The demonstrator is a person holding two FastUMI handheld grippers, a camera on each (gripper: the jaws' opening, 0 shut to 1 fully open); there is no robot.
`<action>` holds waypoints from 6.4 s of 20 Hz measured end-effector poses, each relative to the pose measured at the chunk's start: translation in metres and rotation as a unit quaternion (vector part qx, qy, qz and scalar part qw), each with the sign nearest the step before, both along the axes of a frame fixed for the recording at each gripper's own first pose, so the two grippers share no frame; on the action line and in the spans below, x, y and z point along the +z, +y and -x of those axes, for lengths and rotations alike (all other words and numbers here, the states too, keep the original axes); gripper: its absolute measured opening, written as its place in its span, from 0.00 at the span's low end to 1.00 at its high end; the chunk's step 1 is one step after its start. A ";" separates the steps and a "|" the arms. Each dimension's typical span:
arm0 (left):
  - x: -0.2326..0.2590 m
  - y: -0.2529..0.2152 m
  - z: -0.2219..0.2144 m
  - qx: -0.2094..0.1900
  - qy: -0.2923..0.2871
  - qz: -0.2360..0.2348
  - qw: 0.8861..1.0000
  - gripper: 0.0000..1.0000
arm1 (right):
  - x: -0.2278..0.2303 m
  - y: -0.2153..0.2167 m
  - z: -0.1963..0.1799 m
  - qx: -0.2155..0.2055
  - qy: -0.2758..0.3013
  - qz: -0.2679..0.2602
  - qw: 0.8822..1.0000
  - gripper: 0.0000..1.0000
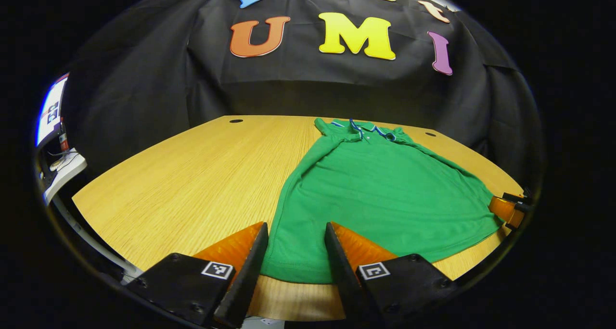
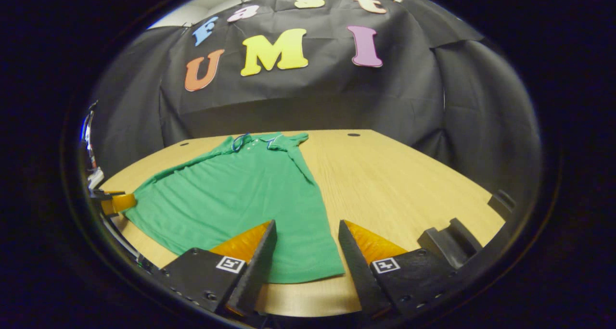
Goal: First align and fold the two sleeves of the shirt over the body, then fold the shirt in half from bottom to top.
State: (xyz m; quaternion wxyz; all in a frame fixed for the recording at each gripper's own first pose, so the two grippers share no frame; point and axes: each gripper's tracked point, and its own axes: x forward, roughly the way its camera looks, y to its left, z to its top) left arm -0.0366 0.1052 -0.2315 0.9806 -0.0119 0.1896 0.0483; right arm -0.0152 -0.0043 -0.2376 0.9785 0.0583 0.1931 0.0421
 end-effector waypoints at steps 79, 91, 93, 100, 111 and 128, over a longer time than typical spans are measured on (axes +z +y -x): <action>0.084 -0.011 -0.335 -0.031 -0.068 0.057 0.996 1.00 | 0.127 0.053 -0.350 0.044 -0.099 0.071 0.992 0.96; 0.188 -0.082 -0.155 -0.069 -0.161 0.001 0.985 1.00 | 0.206 0.020 -0.152 0.033 -0.202 0.102 0.973 0.95; 0.191 -0.093 -0.125 -0.075 -0.145 -0.007 0.987 1.00 | 0.211 0.015 -0.121 0.027 -0.209 0.115 0.971 0.95; 0.208 -0.108 -0.054 -0.076 -0.162 -0.006 0.984 1.00 | 0.218 0.000 -0.065 0.009 -0.201 0.090 0.975 0.95; 0.216 -0.111 -0.051 -0.073 -0.184 -0.006 0.980 1.00 | 0.196 0.005 -0.075 0.000 -0.173 0.070 0.983 0.97; 0.209 -0.118 -0.055 -0.087 -0.180 -0.011 0.980 1.00 | 0.196 0.017 -0.068 0.013 -0.171 0.063 0.983 0.97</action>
